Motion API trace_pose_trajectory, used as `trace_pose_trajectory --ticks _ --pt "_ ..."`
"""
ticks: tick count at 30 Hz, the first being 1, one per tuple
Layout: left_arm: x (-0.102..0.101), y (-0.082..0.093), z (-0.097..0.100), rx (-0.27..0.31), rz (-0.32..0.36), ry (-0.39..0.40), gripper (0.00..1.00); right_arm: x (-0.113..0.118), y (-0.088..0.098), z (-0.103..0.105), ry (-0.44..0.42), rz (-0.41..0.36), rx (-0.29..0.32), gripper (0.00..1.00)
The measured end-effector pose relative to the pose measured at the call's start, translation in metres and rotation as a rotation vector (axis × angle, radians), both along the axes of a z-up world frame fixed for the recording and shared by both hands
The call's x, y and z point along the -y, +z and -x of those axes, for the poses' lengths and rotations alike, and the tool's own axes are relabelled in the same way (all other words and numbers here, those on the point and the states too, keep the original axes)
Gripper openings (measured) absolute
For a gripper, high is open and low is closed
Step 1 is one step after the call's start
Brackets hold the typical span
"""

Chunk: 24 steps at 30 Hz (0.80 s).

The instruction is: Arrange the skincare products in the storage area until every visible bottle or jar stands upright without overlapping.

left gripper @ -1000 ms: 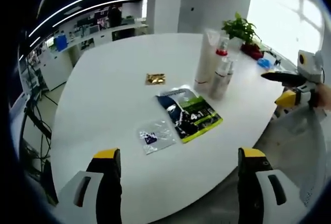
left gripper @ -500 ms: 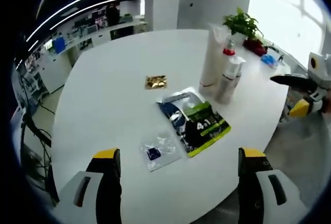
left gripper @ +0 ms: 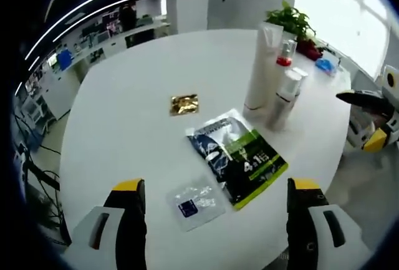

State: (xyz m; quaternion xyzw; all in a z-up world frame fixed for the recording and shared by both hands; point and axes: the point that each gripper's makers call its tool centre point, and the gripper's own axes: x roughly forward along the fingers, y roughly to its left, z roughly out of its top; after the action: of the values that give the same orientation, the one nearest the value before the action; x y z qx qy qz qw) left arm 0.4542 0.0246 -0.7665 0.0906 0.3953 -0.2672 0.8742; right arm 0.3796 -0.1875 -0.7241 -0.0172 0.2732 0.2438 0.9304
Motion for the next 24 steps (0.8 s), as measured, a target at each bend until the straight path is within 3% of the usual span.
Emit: trace_pose_trajectory --ticks 14,24 --pt "0.012 -0.016 -0.043 -0.054 -0.020 0.003 0.91 0.002 0.000 0.000 -0.007 0.000 0.011 0.93" --pt "0.019 -0.016 -0.078 -0.060 -0.050 0.009 0.89 0.002 -0.001 -0.002 0.000 0.016 0.026 0.93"
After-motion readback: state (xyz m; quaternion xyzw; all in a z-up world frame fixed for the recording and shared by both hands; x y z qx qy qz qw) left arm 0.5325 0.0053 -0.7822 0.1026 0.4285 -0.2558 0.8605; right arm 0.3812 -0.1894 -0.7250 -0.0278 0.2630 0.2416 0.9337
